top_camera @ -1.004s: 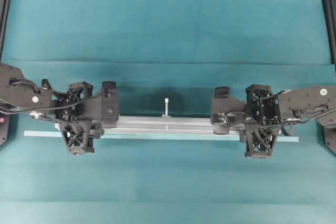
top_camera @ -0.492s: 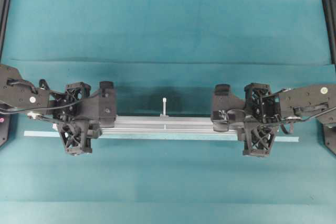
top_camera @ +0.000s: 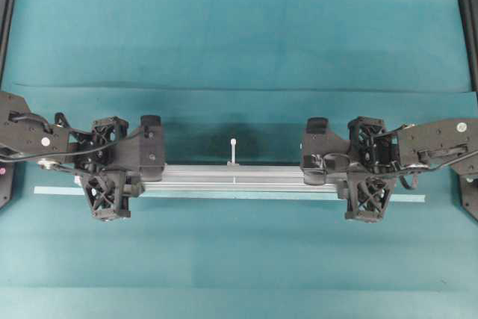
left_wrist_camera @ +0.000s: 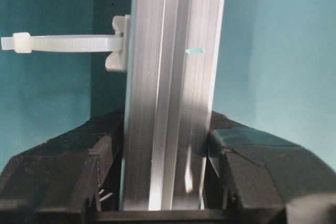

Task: Lift the large metal rail with both hands.
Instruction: 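Open both grippers and raise them off the rail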

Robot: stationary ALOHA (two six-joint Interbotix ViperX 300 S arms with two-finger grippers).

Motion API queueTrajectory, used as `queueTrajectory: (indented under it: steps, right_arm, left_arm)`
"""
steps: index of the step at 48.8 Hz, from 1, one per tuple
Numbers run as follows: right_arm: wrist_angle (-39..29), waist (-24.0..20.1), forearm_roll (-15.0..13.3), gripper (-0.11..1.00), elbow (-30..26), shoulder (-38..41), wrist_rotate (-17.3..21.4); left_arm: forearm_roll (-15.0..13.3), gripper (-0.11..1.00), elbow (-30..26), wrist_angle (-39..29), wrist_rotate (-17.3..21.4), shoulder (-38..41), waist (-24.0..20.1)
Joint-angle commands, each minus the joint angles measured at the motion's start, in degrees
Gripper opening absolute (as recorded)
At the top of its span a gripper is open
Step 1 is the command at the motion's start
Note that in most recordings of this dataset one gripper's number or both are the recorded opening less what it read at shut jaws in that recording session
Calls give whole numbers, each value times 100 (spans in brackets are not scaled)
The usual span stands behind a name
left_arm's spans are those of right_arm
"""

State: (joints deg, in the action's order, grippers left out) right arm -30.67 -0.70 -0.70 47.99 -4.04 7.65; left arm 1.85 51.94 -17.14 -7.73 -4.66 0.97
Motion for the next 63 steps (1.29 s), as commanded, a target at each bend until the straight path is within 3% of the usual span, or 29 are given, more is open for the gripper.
queueTrajectory:
  steps: [1,9,20,25,33,37,48,63]
  right_arm:
    - [-44,123,35,50,-62,-9,79]
    - [-26,79,246,75,-79,9,79]
    - [-18,9,255,93,-88,18,97]
    - [-18,0,255,94,-88,18,97]
    - [-9,-9,255,94,-97,-26,70]
    - [-9,0,246,94,-97,-114,79]
    - [-35,44,246,94,-79,-624,97]
    - [-334,483,229,94,-123,-1793,123]
  left_arm:
    - [-26,36,-105,141,-62,9,18]
    - [-26,36,-141,193,-9,44,18]
    - [-26,36,-149,167,-35,132,18]
    - [-26,39,-149,123,-79,141,18]
    - [-26,84,-141,79,0,123,26]
    - [-18,97,-149,79,26,114,18]
    - [-26,94,-141,-105,105,-378,9]
    - [-26,94,-53,-536,132,-2145,-114]
